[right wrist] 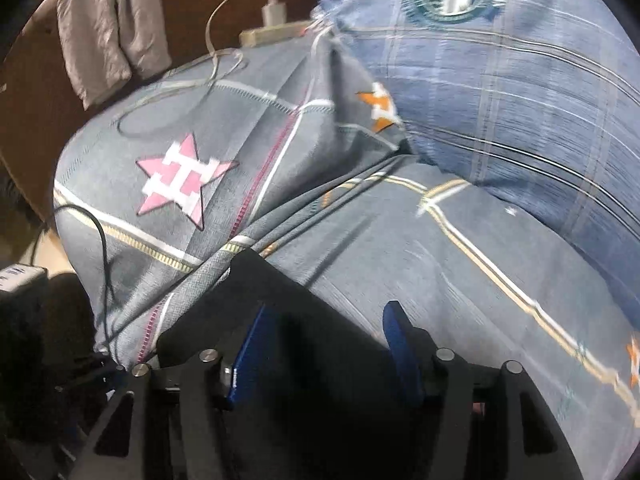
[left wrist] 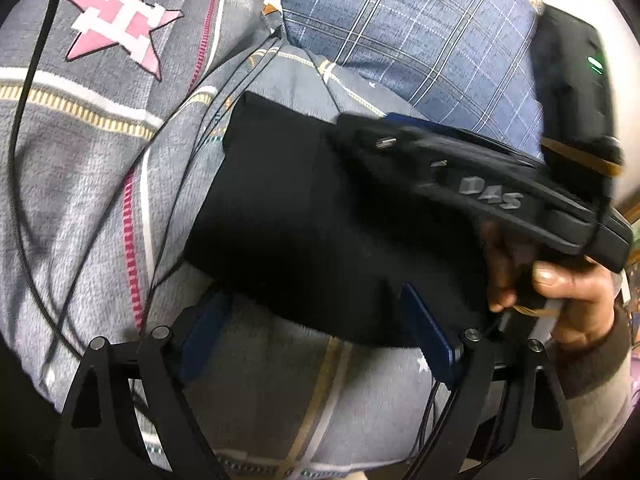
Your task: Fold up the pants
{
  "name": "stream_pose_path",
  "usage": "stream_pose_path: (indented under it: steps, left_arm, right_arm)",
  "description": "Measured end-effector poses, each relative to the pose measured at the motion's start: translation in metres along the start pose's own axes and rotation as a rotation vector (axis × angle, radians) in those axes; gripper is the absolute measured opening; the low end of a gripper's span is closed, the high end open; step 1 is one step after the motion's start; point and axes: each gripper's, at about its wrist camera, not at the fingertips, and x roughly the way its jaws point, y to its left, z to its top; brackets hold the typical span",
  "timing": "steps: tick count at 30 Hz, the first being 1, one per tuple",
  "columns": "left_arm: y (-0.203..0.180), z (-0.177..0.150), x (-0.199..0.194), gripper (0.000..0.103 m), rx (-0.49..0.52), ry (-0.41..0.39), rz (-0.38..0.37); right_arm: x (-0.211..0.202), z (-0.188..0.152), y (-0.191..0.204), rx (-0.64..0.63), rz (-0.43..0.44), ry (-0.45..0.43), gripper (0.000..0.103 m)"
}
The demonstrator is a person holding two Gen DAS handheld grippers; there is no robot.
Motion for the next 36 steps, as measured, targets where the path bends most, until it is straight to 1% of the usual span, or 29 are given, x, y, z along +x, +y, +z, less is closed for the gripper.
stream_pose_path:
  steps: [3,5,6,7,8,9,10,11,13,16,17,18,19,21,22,23,24,25,27,28,29,30,31,32,33,34,35,36]
  left_arm:
    - [0.001,0.003,0.002,0.087,0.0,-0.019,-0.013]
    - [0.001,0.006,0.003,0.087,0.002,-0.027,-0.024]
    - [0.002,0.007,0.003,0.087,0.002,-0.034,-0.033]
    - [0.004,0.007,0.002,0.087,0.001,-0.044,-0.048]
    - [0.005,0.008,0.002,0.084,-0.001,-0.052,-0.06]
    - [0.006,0.009,0.0,0.063,-0.003,-0.06,-0.072]
    - [0.005,0.009,-0.002,0.05,0.002,-0.059,-0.075]
    - [0.003,0.01,-0.004,0.04,0.013,-0.065,-0.066]
    - [-0.006,0.012,-0.014,0.035,0.052,-0.093,-0.075]
    - [-0.036,0.016,-0.034,0.031,0.143,-0.126,-0.147]
    - [-0.049,0.017,-0.039,0.028,0.185,-0.133,-0.171]
    - [-0.064,0.017,-0.044,0.026,0.232,-0.14,-0.2]
    - [-0.082,0.016,-0.048,0.026,0.287,-0.139,-0.239]
    - [-0.117,0.01,-0.045,0.026,0.392,-0.122,-0.279]
    - [-0.135,0.005,-0.038,0.026,0.452,-0.098,-0.298]
    - [-0.149,-0.001,-0.028,0.026,0.494,-0.073,-0.305]
    - [-0.158,-0.005,-0.02,0.026,0.512,-0.054,-0.292]
    - [-0.162,-0.008,-0.013,0.025,0.507,-0.036,-0.291]
    - [-0.159,-0.011,-0.008,0.025,0.475,-0.009,-0.323]
    - [-0.154,-0.013,-0.009,0.025,0.459,-0.005,-0.308]
    - [-0.148,-0.014,-0.011,0.025,0.449,-0.011,-0.279]
    - [-0.141,-0.015,-0.014,0.025,0.433,-0.016,-0.249]
    - [-0.128,-0.014,-0.018,0.026,0.394,-0.017,-0.224]
    - [-0.113,-0.01,-0.021,0.028,0.341,-0.022,-0.205]
    - [-0.099,-0.009,-0.025,0.037,0.287,-0.033,-0.182]
    - [-0.083,-0.01,-0.03,0.043,0.228,-0.048,-0.145]
    - [-0.069,-0.012,-0.036,0.056,0.184,-0.062,-0.119]
    - [-0.057,-0.011,-0.04,0.065,0.135,-0.079,-0.098]
  right_arm:
    - [0.024,0.007,0.01,-0.078,0.023,0.058,0.058]
    - [0.036,0.009,0.012,-0.087,0.051,0.085,0.058]
    - [0.041,0.009,0.012,-0.07,0.084,0.095,0.057]
    - [0.042,0.008,0.011,-0.055,0.101,0.091,0.054]
    - [0.04,0.007,0.011,-0.042,0.112,0.07,0.039]
    - [0.036,0.007,0.012,-0.037,0.109,0.048,0.025]
    - [0.03,0.006,0.013,-0.026,0.101,0.021,0.02]
    - [0.019,0.004,0.013,-0.012,0.093,-0.014,0.014]
    - [-0.007,0.0,0.008,0.027,0.084,-0.094,0.012]
    - [-0.056,-0.009,-0.008,0.114,0.103,-0.224,0.009]
    - [-0.083,-0.018,-0.018,0.152,0.102,-0.288,0.0]
    - [-0.102,-0.025,-0.027,0.181,0.097,-0.335,0.0]
    - [-0.121,-0.033,-0.036,0.209,0.087,-0.379,0.0]
    - [-0.16,-0.057,-0.059,0.274,0.042,-0.442,0.0]
    - [-0.17,-0.064,-0.069,0.298,0.01,-0.447,0.0]
    - [-0.18,-0.079,-0.081,0.339,-0.039,-0.432,0.0]
    - [-0.185,-0.089,-0.086,0.371,-0.064,-0.415,0.0]
    - [-0.188,-0.1,-0.093,0.401,-0.082,-0.401,0.0]
    - [-0.191,-0.121,-0.097,0.442,-0.128,-0.389,0.003]
    - [-0.192,-0.125,-0.098,0.446,-0.134,-0.386,0.004]
    - [-0.187,-0.128,-0.096,0.445,-0.127,-0.376,0.008]
    - [-0.181,-0.126,-0.094,0.44,-0.111,-0.36,0.02]
    - [-0.174,-0.122,-0.093,0.432,-0.097,-0.34,0.031]
    - [-0.163,-0.115,-0.089,0.411,-0.07,-0.313,0.052]
    - [-0.155,-0.109,-0.082,0.386,-0.045,-0.298,0.054]
    - [-0.147,-0.102,-0.075,0.357,-0.025,-0.285,0.054]
    - [-0.137,-0.092,-0.066,0.32,-0.009,-0.274,0.054]
    - [-0.127,-0.081,-0.058,0.288,0.01,-0.264,0.054]
